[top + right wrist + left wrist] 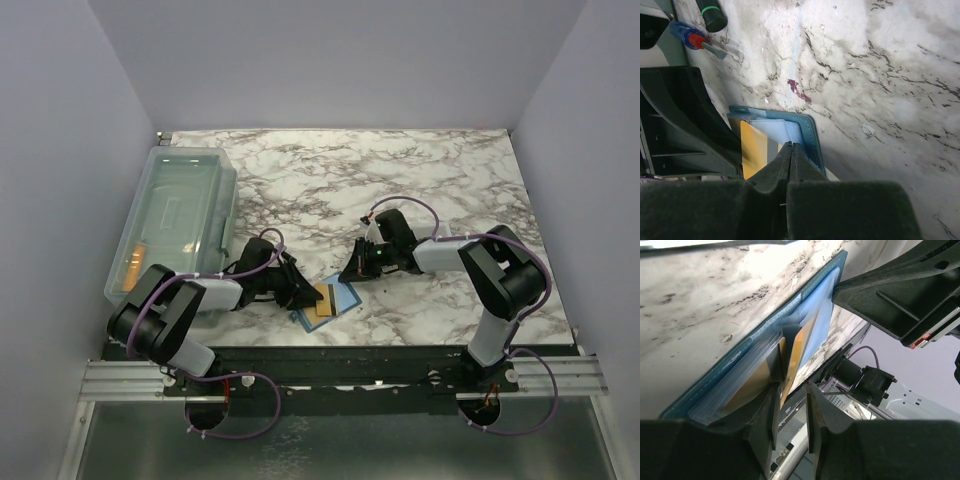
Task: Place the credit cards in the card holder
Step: Insert the credit card into the card holder.
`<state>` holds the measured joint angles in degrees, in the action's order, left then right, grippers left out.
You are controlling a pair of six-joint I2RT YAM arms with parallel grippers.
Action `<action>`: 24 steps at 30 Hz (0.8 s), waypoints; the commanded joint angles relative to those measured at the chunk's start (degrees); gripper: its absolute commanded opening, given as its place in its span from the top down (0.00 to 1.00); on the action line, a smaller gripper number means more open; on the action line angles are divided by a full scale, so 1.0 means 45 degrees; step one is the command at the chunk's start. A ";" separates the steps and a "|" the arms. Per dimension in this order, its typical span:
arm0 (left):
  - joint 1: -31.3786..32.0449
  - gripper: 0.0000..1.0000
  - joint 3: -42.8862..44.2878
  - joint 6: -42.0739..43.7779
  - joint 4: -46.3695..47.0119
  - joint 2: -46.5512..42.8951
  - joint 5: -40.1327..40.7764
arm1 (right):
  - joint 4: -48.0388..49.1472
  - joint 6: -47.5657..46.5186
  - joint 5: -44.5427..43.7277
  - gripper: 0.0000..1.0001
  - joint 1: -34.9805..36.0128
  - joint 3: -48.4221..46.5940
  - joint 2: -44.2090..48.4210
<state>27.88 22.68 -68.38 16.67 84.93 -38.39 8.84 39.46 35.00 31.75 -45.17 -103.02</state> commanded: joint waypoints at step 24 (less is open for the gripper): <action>0.0525 1.00 -0.1669 -0.1113 0.1179 -0.1949 0.3582 | 0.0024 0.1216 -0.1334 1.00 -0.0004 0.0929 0.0366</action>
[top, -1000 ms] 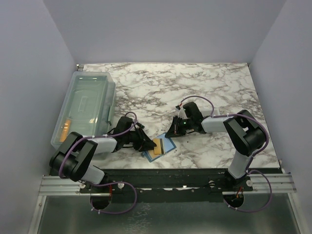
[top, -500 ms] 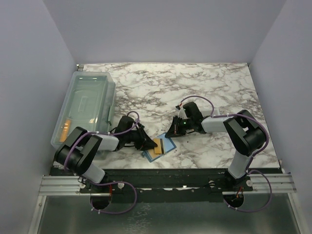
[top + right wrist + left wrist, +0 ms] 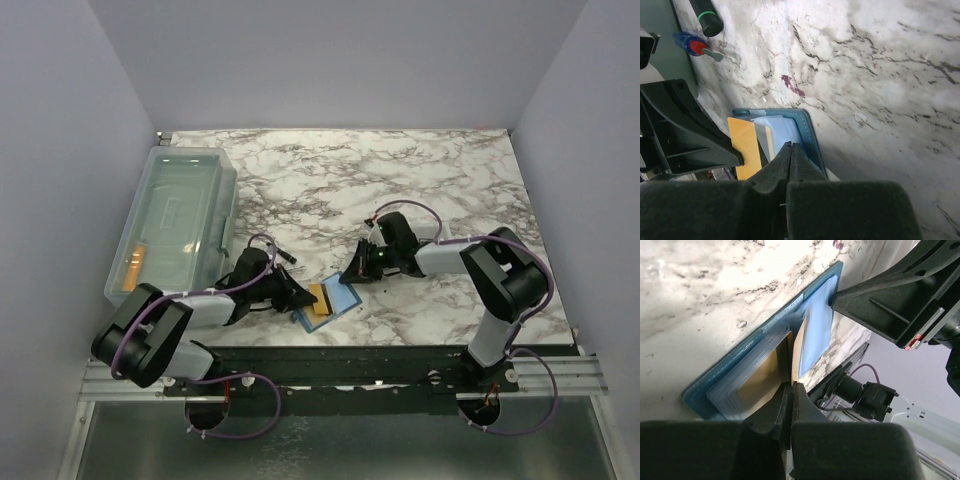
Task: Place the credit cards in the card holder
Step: Insert the credit card into the card holder.
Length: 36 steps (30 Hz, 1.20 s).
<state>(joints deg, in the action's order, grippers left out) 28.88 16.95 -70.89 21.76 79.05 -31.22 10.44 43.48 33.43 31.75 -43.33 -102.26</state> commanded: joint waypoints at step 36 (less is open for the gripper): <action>0.1921 1.00 -0.0864 -0.1344 0.3099 0.0963 0.3842 | -0.1796 -0.0526 -0.1247 0.81 0.0308 0.0186 0.1553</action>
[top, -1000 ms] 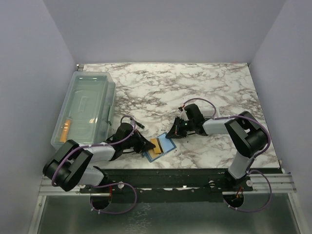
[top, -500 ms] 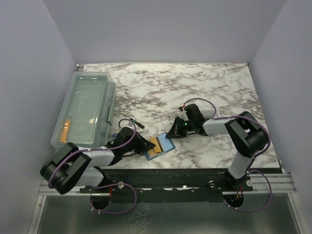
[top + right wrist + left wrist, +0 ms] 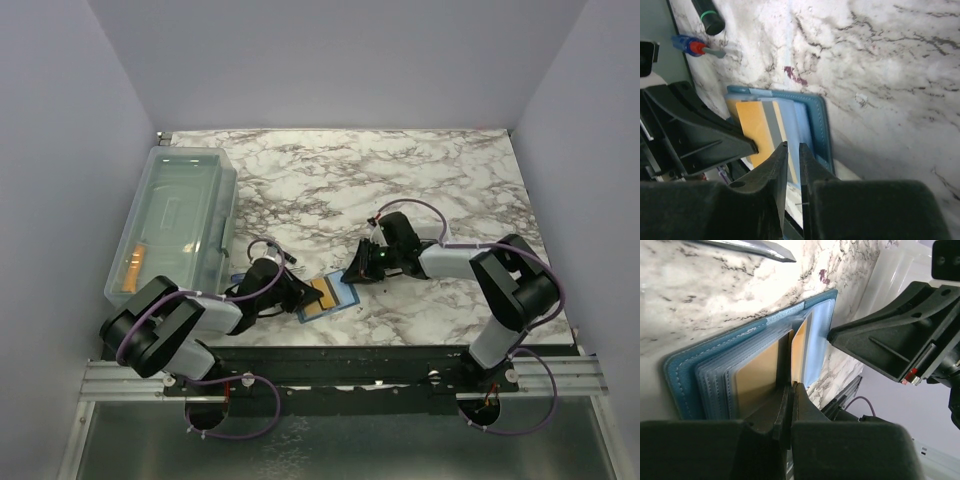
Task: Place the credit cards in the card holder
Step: Insert the credit card into the card holder.
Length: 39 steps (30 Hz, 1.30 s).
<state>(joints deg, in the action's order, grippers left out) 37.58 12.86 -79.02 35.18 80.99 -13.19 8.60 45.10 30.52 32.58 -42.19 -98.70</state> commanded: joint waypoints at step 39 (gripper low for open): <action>-0.0955 0.75 0.4200 0.4765 -0.7538 0.0224 -0.2359 | -0.1786 -0.0965 -0.0134 0.81 0.0124 -0.0024 0.1445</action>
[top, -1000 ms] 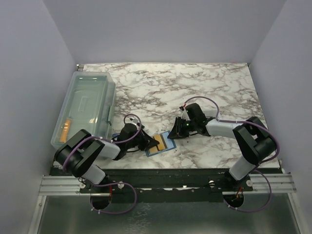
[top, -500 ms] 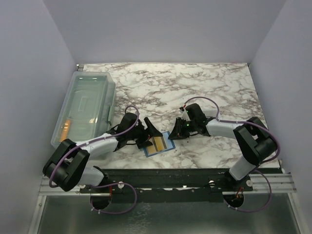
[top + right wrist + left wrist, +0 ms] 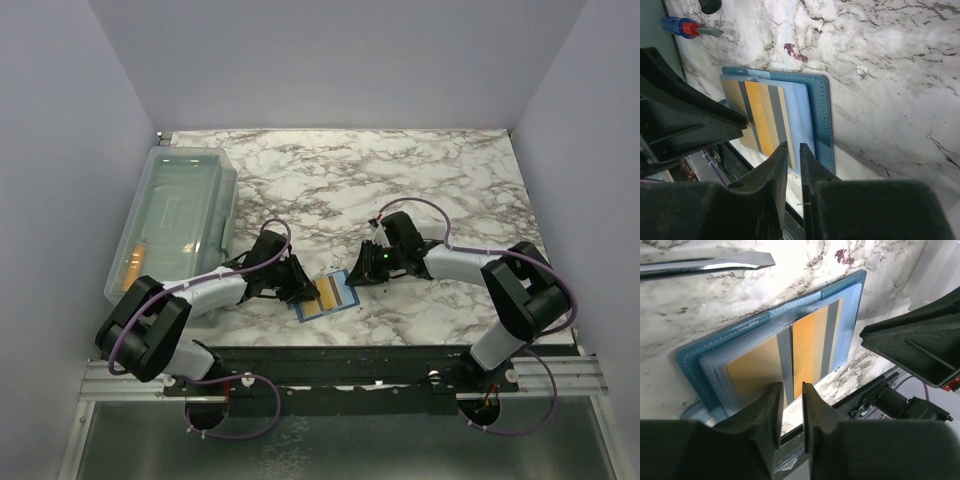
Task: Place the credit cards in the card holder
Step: Insert the credit card into the card holder.
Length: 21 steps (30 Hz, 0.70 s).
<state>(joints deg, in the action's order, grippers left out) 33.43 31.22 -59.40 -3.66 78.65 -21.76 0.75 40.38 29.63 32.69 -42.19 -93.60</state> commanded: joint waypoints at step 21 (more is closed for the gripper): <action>0.0365 0.74 0.0572 0.0264 0.3460 0.2814 -0.0923 | -0.0069 0.0255 -0.0022 0.74 0.0196 -0.0099 0.0420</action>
<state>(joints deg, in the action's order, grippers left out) 34.61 34.50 -59.53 12.27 93.01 -27.22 0.75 41.36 29.65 33.06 -42.19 -93.30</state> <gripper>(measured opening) 0.241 0.257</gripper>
